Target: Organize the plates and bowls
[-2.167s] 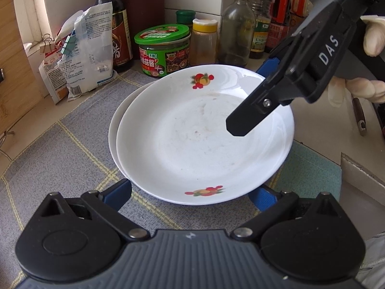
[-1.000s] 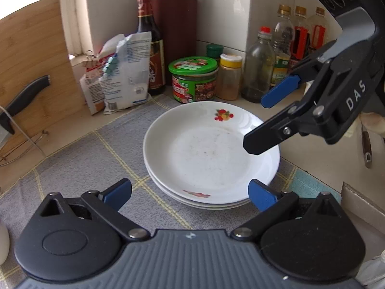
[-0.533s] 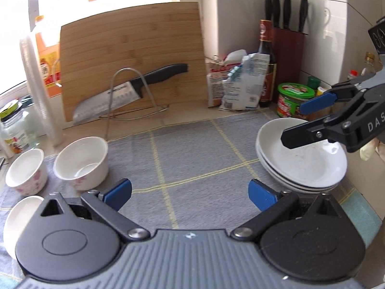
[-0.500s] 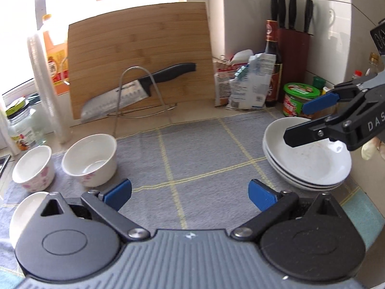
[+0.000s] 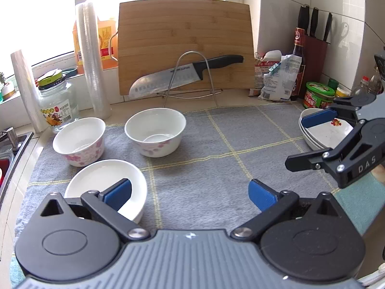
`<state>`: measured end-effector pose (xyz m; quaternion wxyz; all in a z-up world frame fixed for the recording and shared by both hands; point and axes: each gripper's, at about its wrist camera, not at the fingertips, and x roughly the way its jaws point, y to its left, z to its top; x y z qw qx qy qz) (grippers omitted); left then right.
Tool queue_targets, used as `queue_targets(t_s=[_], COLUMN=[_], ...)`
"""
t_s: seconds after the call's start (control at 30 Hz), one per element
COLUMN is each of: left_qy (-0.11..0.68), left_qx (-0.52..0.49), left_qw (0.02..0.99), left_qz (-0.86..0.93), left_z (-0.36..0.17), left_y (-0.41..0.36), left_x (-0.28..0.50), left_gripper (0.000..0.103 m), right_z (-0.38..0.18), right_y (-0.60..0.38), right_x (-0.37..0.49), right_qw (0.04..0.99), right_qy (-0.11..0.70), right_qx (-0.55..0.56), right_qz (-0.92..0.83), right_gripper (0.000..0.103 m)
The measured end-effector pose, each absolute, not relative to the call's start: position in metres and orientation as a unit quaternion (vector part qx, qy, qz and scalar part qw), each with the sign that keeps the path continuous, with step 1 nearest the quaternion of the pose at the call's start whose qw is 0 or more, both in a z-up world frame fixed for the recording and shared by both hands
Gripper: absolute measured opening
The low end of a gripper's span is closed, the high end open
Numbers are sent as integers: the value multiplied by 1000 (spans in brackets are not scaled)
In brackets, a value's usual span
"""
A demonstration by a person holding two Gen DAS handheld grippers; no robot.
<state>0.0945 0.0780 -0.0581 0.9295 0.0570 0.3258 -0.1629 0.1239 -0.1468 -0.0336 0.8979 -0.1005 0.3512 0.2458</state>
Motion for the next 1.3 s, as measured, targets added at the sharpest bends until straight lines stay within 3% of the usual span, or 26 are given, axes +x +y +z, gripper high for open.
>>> queue_targets(t_s=[0.6,0.97,1.07,1.3], left_qy=[357,398,407,422], left_qx=[47,51,58,62], left_qw=[916,895,888,875], left_qz=[-175,-195,-204,-231], left_z=[-72,-90,-93,-97], left_y=[193,207,206,201], left_x=[141,172,178,188], left_gripper=[102,102,99,79], right_z=[-82,-88,-89,-89], right_y=[-6,35,42,50], right_x=[126,138,142,144], right_qw=[878,874,874,871], right_qy=[378,367,362,354], right_qx=[-134,-133,-137,-159], right_qz=[262,288,294,302], right_gripper=[103,103,103,97])
